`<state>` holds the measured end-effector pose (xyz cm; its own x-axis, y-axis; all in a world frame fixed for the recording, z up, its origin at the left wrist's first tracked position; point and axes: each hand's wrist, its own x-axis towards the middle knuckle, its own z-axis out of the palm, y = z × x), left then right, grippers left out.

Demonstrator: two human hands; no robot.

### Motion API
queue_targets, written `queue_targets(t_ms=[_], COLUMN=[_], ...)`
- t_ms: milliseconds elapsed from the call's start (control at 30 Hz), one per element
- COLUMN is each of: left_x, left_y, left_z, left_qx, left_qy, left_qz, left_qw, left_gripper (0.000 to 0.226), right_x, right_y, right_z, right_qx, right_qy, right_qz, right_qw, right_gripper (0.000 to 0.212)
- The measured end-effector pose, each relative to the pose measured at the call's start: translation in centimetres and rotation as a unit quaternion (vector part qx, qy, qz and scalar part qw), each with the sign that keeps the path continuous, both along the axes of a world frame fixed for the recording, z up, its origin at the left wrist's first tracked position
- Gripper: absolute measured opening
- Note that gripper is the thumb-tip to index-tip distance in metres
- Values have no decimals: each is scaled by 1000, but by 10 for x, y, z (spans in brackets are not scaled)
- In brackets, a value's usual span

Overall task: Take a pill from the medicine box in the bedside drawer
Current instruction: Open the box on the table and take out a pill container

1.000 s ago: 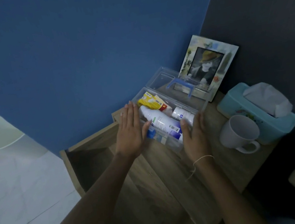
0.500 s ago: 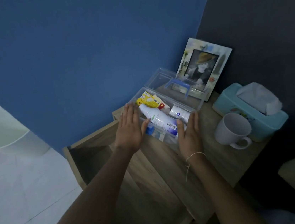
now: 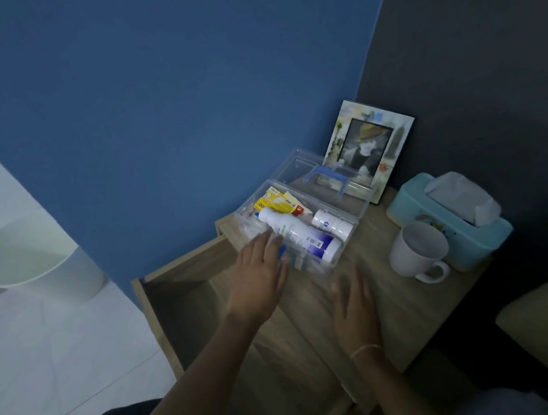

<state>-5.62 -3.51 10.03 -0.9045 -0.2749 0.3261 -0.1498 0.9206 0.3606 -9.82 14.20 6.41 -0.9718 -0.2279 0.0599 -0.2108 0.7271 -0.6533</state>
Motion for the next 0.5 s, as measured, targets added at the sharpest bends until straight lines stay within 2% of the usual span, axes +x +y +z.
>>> queue_targets(t_ms=[100, 167, 400, 500], left_x=[15, 20, -13, -53], left_y=[15, 22, 19, 4], left_z=[-11, -16, 9, 24], left_qx=[-11, -23, 19, 34], left_qy=[19, 23, 37, 21], left_qz=[-8, -7, -17, -48], left_qw=[1000, 999, 999, 998], left_gripper=[40, 38, 46, 40], right_x=[19, 19, 17, 17], right_y=[16, 18, 17, 15], right_z=[-22, -29, -31, -33], right_qx=[122, 170, 180, 173], right_qy=[5, 21, 66, 59], right_qz=[61, 82, 65, 58], right_qw=[991, 982, 979, 981], right_gripper=[57, 58, 50, 52])
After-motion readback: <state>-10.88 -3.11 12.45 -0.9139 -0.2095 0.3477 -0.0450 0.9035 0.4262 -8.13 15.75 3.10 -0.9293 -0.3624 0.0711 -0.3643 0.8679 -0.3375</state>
